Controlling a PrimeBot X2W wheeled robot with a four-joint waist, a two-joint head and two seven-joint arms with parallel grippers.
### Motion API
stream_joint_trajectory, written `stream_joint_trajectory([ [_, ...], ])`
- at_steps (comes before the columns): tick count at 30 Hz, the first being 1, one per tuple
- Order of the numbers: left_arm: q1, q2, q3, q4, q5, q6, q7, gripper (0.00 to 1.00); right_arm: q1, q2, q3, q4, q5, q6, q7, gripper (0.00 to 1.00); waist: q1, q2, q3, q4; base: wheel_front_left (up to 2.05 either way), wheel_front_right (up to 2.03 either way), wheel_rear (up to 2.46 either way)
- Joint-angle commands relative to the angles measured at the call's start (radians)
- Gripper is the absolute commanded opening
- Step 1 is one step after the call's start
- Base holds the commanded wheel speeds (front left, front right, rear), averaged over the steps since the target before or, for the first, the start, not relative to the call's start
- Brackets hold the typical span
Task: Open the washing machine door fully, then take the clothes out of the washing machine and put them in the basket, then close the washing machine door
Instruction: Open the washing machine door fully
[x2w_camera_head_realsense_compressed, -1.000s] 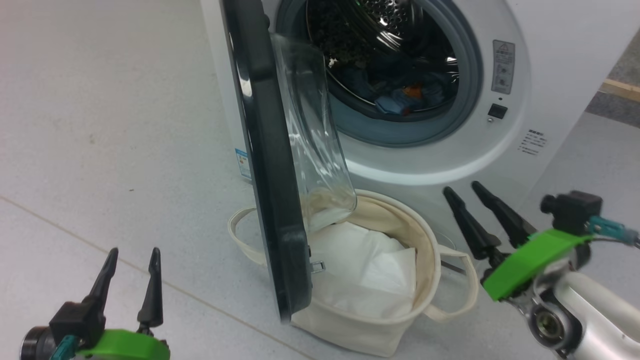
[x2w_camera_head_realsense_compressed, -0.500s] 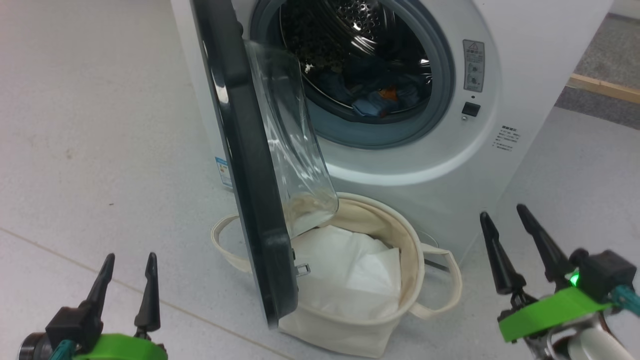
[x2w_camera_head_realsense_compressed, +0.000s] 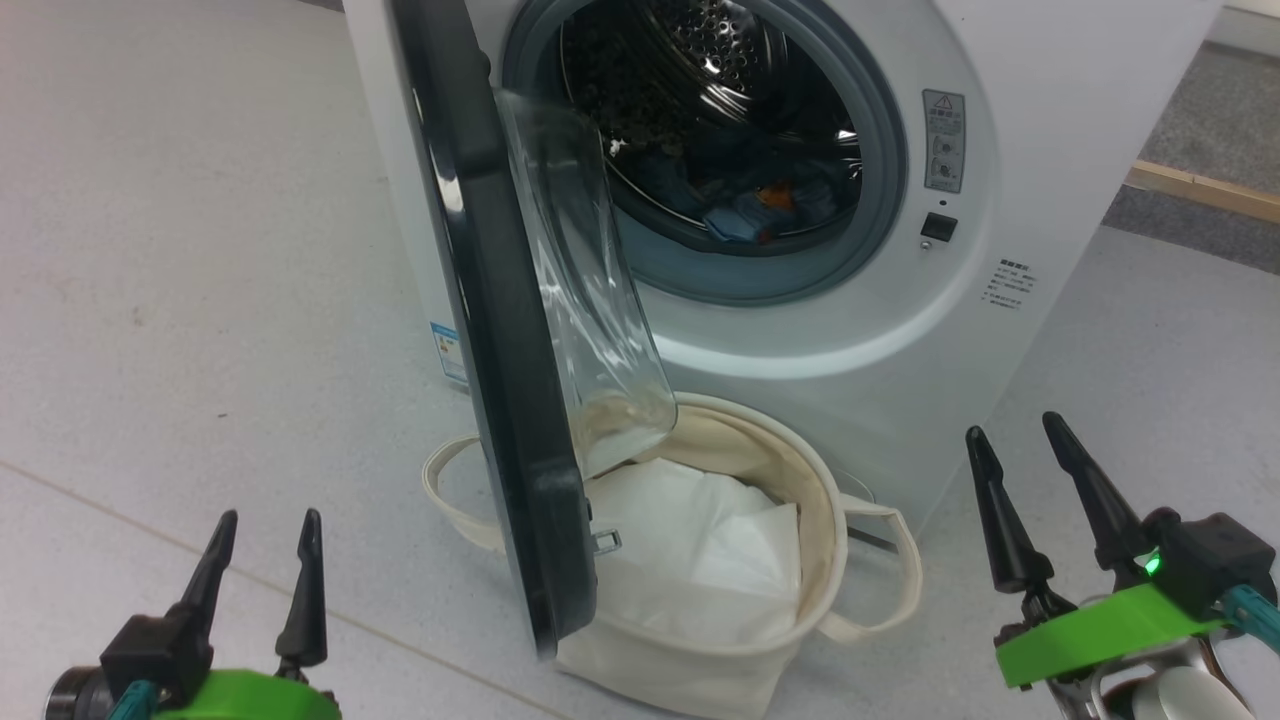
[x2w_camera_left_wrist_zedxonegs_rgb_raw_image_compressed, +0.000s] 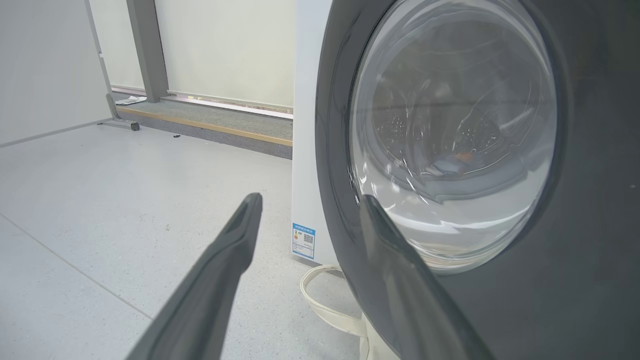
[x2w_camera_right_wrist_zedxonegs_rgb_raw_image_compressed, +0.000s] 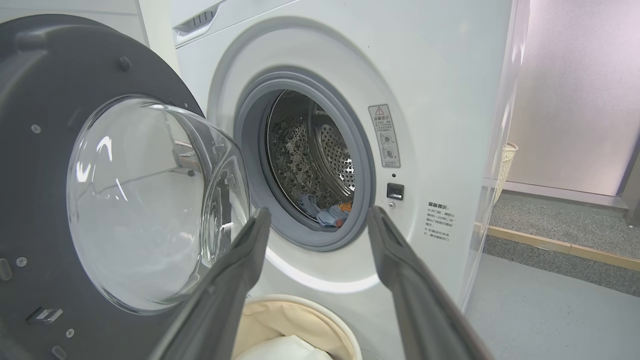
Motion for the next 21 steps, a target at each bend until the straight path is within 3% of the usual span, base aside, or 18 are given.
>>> stream_joint_trajectory([
  [1, -0.032, 0.025, 0.029, -0.025, -0.003, 0.004, -0.012, 1.0, -0.008, -0.012, 0.004, -0.026, -0.002, 0.005, -0.012, 1.0, 0.0, 0.0, -0.001, 0.001, 0.0, 0.0, 0.0],
  [21, -0.032, 0.029, 0.022, -0.021, -0.012, 0.005, -0.012, 1.0, -0.013, -0.01, 0.015, 0.017, 0.034, 0.005, -0.012, 1.0, 0.0, 0.0, -0.006, 0.003, 0.0, 0.0, 0.0],
])
